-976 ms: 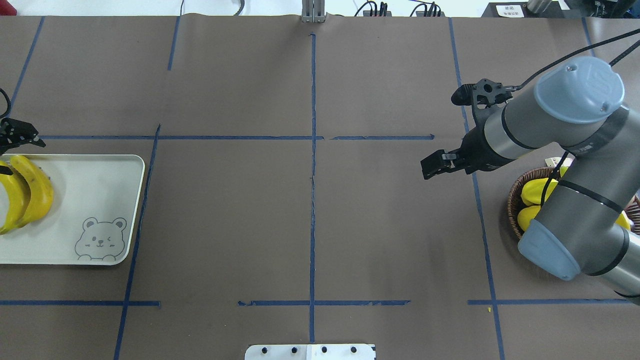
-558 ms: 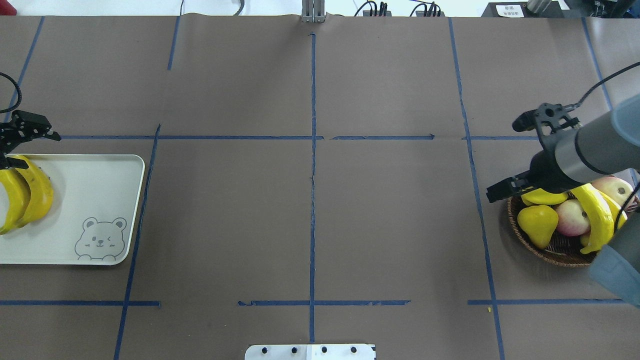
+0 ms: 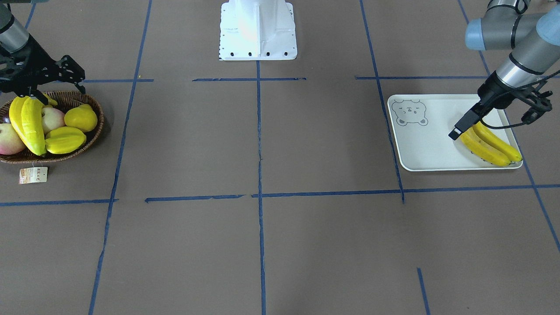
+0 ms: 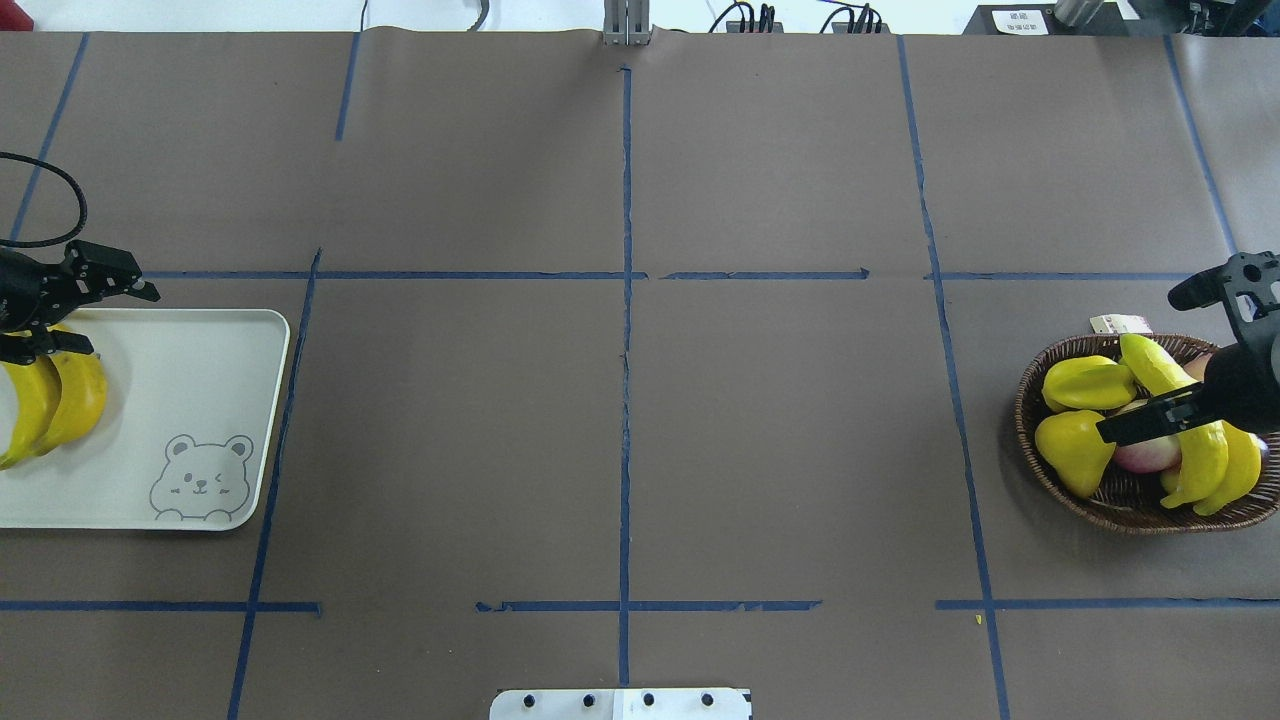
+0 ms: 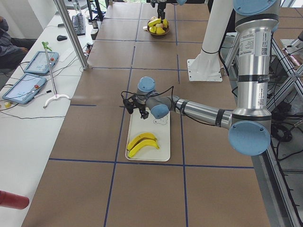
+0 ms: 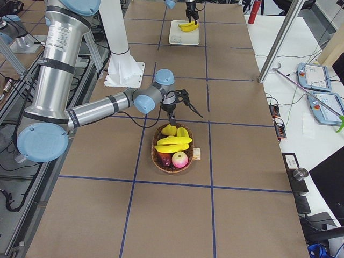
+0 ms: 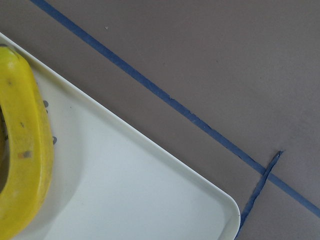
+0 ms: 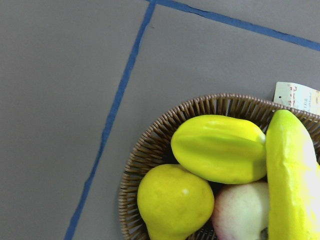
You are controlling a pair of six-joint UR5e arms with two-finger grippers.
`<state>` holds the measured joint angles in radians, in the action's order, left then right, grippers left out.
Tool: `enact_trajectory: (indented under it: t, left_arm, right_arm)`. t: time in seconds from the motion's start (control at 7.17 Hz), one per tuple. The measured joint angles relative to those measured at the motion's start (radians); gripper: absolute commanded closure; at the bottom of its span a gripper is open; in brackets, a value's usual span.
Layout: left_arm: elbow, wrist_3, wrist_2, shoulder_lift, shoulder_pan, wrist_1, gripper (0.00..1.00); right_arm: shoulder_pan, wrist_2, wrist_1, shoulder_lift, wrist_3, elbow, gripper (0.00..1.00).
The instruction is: Transfer all bananas from basket to plate
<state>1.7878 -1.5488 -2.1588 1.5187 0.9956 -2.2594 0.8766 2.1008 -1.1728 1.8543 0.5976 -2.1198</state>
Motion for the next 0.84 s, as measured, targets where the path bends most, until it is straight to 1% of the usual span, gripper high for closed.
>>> enact_trajectory:
  t: [0.28, 0.56, 0.84]
  left_arm:
    - [0.001, 0.0, 0.0, 0.005, -0.006, 0.0, 0.0]
    - [0.0, -0.001, 0.0, 0.007, -0.01, 0.0, 0.0]
    - [-0.001, -0.002, 0.001, 0.008, -0.02, 0.0, 0.0]
  right_arm:
    - [0.012, -0.005, 0.01, 0.036, -0.061, 0.03, 0.0]
    - [0.014, -0.006, 0.012, 0.04, -0.091, 0.074, 0.0]
    - [0.015, -0.007, 0.012, 0.041, -0.096, 0.098, 0.0]
